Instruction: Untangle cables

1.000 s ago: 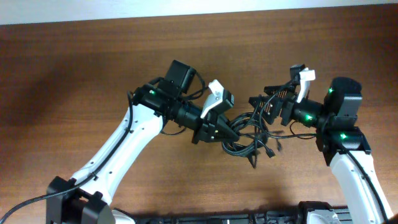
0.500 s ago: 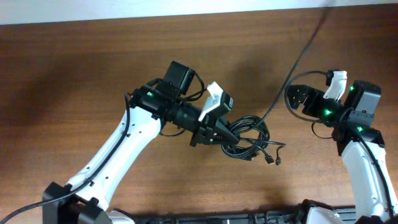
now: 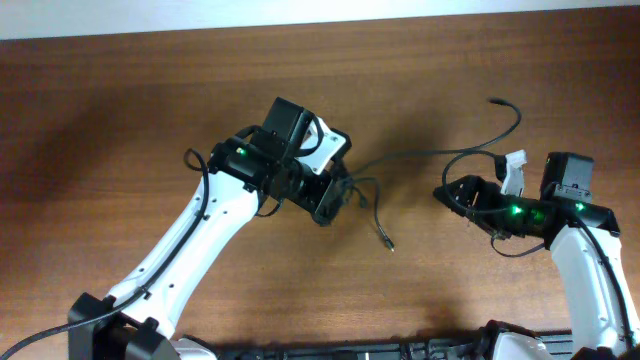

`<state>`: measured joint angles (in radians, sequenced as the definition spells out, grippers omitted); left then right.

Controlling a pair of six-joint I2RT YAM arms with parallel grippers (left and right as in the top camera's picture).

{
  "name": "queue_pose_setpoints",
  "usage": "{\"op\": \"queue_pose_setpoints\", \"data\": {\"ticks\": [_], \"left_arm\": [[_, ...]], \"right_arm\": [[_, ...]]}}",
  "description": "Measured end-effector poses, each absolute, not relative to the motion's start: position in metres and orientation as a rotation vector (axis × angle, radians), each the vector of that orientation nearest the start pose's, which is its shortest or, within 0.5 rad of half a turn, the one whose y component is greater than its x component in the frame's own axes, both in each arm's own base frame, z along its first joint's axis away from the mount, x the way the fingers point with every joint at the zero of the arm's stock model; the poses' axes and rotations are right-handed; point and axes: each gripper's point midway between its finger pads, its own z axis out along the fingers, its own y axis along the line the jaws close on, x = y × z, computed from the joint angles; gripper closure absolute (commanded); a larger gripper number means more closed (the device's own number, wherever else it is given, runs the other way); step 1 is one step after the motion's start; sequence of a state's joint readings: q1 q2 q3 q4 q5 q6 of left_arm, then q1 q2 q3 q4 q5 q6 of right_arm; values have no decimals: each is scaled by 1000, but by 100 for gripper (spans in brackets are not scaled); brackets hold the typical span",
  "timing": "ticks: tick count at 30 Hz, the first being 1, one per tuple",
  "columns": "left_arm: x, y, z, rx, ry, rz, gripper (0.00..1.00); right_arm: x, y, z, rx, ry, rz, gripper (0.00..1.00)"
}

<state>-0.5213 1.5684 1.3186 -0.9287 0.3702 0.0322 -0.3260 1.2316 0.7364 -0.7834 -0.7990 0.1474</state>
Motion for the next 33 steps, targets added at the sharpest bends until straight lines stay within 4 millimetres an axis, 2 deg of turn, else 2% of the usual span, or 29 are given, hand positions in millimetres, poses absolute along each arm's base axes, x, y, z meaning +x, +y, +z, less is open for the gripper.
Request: {"op": "queue_pose_setpoints", "data": {"ticks": [3,5,7,8,10,11,12,14,17,20,21,24,30,33], "left_arm": [[296,-216,152,660,2719,-479,100],[301,-210,151,559,2739,-437,100],[303,-213,153,535,2733,-455,100],[299,-219,154,624,2710,-501,100],[274,-239,159,965,2614,-665,100],[262,-244,161,1086,2571,-726,100],[244,-252,164,1265,2489,-817,100],[225,-257,169,1438,2376,-919,100],[206,-268,184,1592,2165,-1094,100],[197,-277,197,1641,2021,-1207,100],[196,-278,199,1646,1999,-1225,100],[194,-277,199,1646,2004,-1233,100],[203,-269,197,1616,2033,-1202,100],[219,-266,202,1563,1998,-1195,100]], "right_arm": [[230,52,107,472,2666,1112,1],[221,57,108,486,2689,1155,1],[223,65,117,449,2640,1243,1],[228,70,125,377,2582,1293,1],[238,78,142,120,2433,1340,1],[242,80,150,7,2360,1339,4],[247,82,158,-104,2275,1335,5],[260,82,171,-273,2134,1277,5],[268,91,186,-448,1997,1243,9],[263,126,196,-677,1888,1268,9],[260,139,197,-752,1862,1272,9],[251,163,195,-864,1846,1283,8],[240,166,184,-829,1948,1324,6],[237,167,180,-829,1972,1323,5]]}}
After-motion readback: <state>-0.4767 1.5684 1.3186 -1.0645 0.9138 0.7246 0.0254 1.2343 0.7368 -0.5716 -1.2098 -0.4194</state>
